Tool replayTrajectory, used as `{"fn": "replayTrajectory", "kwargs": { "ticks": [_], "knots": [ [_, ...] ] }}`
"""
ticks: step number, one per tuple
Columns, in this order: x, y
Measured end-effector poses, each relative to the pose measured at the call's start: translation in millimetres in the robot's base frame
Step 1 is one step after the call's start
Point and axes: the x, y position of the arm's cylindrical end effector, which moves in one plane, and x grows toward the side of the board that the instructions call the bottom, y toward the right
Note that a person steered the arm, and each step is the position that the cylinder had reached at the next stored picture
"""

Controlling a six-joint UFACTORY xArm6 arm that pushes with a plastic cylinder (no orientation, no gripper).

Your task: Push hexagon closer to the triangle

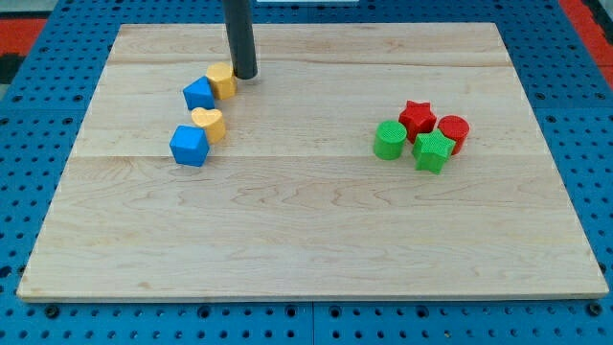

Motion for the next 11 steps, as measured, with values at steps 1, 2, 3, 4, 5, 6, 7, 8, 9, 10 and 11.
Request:
{"fn": "replayTrajectory", "kwargs": {
  "ticks": [1, 2, 3, 4, 5, 6, 7, 8, 9, 10, 11],
  "knots": [
    [-21, -5],
    [-45, -8],
    [-45, -8],
    [-45, -9],
    [-46, -16],
    [-48, -21],
    [-54, -24],
    [-47, -24],
    [-26, -24],
    [16, -28],
    [20, -58]
  ]
}}
